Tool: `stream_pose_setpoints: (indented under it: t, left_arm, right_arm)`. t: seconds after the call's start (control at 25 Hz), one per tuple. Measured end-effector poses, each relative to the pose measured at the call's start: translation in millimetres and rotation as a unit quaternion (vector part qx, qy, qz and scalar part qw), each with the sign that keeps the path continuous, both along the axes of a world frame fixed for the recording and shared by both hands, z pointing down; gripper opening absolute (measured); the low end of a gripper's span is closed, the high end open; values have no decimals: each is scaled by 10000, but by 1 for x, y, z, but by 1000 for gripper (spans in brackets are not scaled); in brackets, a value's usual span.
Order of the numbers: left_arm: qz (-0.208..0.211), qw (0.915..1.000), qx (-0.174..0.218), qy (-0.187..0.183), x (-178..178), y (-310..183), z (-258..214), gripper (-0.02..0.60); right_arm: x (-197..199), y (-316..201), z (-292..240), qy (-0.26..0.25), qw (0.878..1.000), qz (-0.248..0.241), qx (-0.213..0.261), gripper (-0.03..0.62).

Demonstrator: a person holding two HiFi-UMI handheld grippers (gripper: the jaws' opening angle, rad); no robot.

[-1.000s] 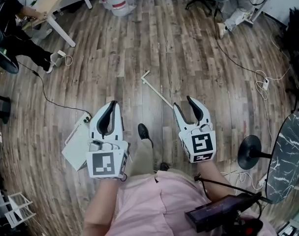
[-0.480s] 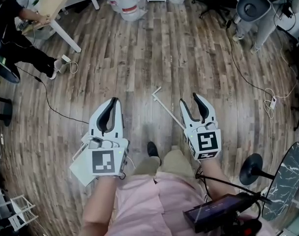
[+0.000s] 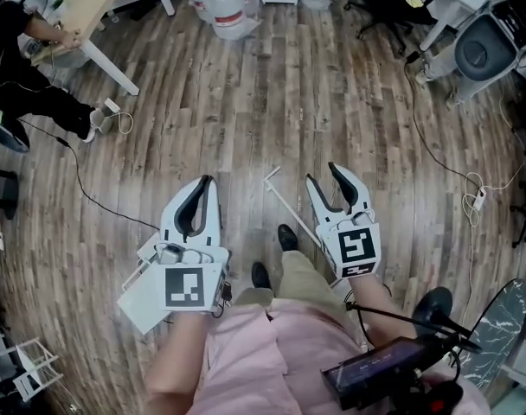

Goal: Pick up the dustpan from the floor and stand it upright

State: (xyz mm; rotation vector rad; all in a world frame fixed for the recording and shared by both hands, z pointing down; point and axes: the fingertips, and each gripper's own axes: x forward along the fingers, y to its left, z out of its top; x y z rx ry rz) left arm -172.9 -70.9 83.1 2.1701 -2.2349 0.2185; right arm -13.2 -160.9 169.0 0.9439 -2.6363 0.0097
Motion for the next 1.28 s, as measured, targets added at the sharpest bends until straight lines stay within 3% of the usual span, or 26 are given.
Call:
stream_pose_setpoints:
  t: [0.2, 0.48, 0.96, 1.12, 1.28]
  left_arm:
    - [7, 10000, -25, 45, -4, -32, 11, 20]
    - [-33, 9983, -560, 178, -10, -61, 60, 20]
    - [-57, 9890, -1290, 721, -9, -70, 202, 20]
    - [4, 9909, -1187, 641, -13, -74, 249, 20]
    - [-158, 9837, -1478, 1008, -14, -69, 309, 20]
  right_arm:
    - [-13, -29, 15, 29, 9997, -166, -152, 181]
    - [-29, -55, 63, 209, 9979, -372, -481, 181]
    - [-36, -65, 194, 749, 9895, -698, -1018, 183]
    - [-42, -63, 246, 858, 9863, -831, -1139, 183]
    - [-45, -50, 306, 1087, 9791, -970, -1416, 183]
